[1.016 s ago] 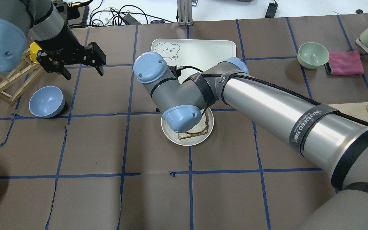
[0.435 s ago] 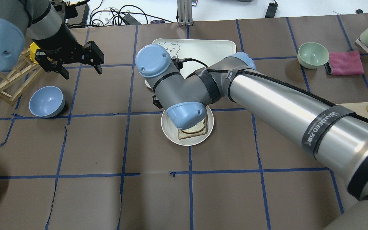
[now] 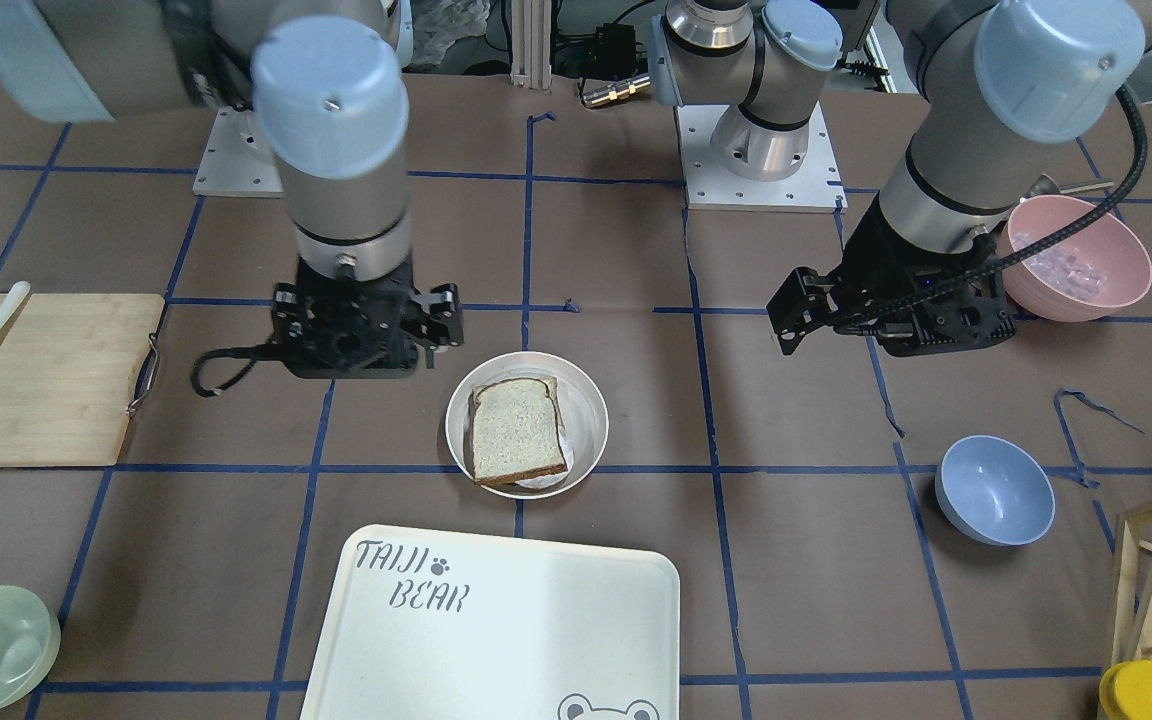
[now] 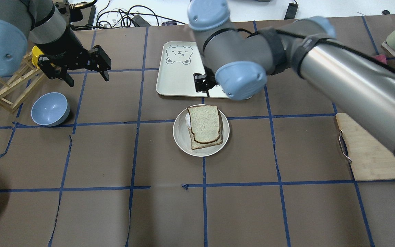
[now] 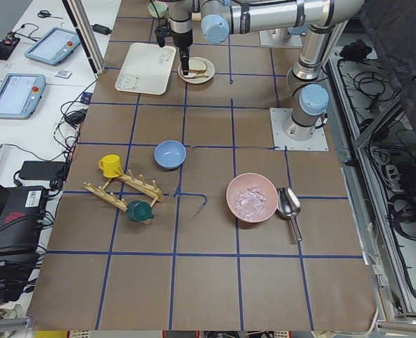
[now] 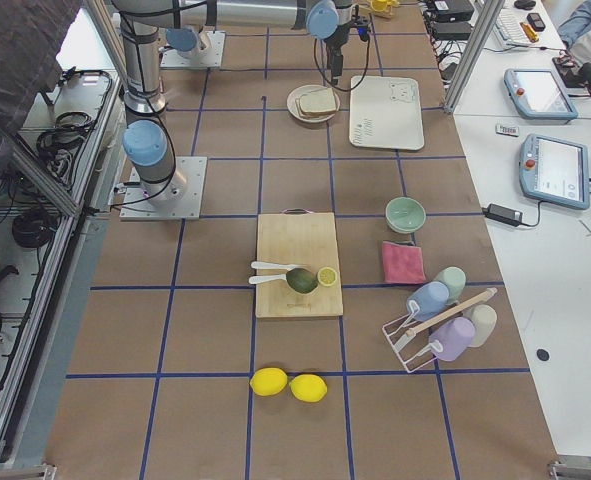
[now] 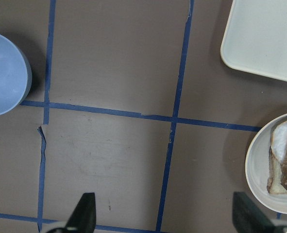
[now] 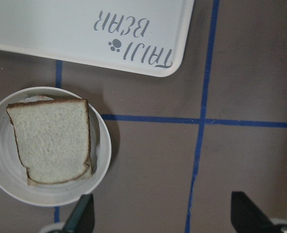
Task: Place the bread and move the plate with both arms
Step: 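Raise the right gripper away while the left arm reaches toward the plate, then lower the left gripper to the plate rim and grip it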
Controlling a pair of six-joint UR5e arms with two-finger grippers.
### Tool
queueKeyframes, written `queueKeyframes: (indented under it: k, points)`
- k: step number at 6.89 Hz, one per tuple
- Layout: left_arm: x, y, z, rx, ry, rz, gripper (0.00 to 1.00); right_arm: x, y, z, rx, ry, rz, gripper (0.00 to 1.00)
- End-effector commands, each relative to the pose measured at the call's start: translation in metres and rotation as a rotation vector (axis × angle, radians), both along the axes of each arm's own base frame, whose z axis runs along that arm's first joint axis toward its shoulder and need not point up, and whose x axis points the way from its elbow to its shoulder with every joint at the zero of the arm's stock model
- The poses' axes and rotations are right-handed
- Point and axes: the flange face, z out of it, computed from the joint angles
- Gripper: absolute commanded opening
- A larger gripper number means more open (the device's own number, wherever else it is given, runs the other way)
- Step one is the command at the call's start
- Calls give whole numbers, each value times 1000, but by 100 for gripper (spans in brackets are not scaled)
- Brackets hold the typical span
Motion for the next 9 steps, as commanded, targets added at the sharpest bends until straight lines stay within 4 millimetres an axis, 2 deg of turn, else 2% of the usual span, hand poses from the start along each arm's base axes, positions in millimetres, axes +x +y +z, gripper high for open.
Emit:
queueKeyframes:
  k: [1,2,3,4,5,6,7,8,9]
  points:
    - [-24,11,-58,32,12,-37,100,-66,23,65,-4,-12,-16,100]
    - [-49,20,-93,3,18,-7,100,-69,24,69,-7,-12,-15,100]
    - [-66,28,-131,10,16,46,100,-66,19,71,-54,-28,-9,100]
    - [-77,26,-150,9,35,35,100,-68,16,71,-80,-31,-2,100]
    - [-90,24,-170,39,33,7,98,-76,12,59,-58,-28,50,100]
    - [-107,18,-187,-6,43,-9,97,-78,13,67,-81,-36,54,100]
    - [-121,15,-208,19,108,4,91,-77,9,72,-133,-41,58,100]
    - [-126,12,-216,24,119,27,83,-78,3,80,-210,-38,64,100]
    - [-127,14,-225,45,117,30,76,-78,4,79,-206,-39,72,100]
